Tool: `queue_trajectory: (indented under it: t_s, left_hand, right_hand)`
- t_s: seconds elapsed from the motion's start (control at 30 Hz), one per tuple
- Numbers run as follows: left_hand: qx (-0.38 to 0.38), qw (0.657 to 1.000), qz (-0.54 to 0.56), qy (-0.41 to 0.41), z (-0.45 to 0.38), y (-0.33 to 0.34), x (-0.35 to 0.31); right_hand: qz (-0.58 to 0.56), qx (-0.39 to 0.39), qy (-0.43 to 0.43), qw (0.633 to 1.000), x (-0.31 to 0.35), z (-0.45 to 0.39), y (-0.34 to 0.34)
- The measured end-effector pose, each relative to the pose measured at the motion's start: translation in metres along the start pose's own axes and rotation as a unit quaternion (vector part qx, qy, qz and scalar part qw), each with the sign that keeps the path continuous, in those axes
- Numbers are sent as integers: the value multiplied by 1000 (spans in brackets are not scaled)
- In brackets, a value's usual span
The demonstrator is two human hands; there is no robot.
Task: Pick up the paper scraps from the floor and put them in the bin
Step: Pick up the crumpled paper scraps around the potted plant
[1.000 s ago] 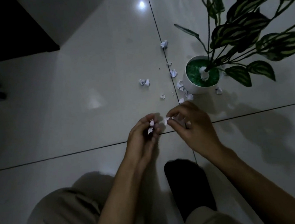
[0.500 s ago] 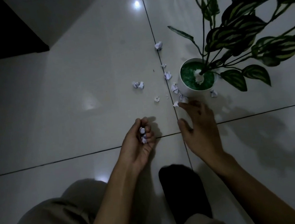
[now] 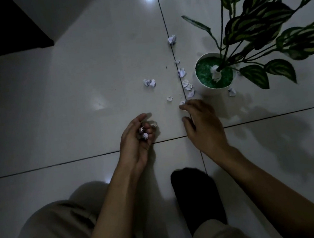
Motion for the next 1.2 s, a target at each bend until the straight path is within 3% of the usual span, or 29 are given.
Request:
queue_trajectory:
  t_s: [0.23, 0.37, 0.5, 0.67, 0.77, 0.93, 1.07, 1.2]
  left_hand:
    - [-24, 997, -7, 73, 0, -21, -12]
    - [-30, 997, 52, 47, 0, -28, -12]
    - [-33, 994, 105, 15, 3, -29, -11]
    - [-18, 989, 144, -8, 9, -32, -15]
    - [-6, 986, 168, -13, 10, -35, -17]
    - [32, 975, 215, -50, 8, -23, -8]
    - [77, 974, 191, -96, 2, 5, 6]
    - [128, 964, 199, -123, -5, 25, 14]
  right_hand:
    - [-50, 14, -3, 999, 7, -11, 3]
    - [-101, 24, -2, 995, 15, -12, 2]
    - [-130, 23, -76, 988, 46, -13, -3]
    - [-16, 107, -142, 984, 77, -13, 20]
    - [-1, 100, -148, 984, 80, -13, 18]
    - [-109, 49, -137, 983, 84, -5, -7]
    - [-82, 60, -177, 979, 97, 4, -14]
    - [-124, 20, -124, 984, 78, -1, -29]
Point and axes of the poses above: each hand's wrist, its own z-axis away from the middle knuckle, its own y-axis out of the palm, x = y × z, the point moved 8 cm from there along -z, towards the middle knuckle, and after that the axes turned 12 degrees about z, right-handed, at the moved point
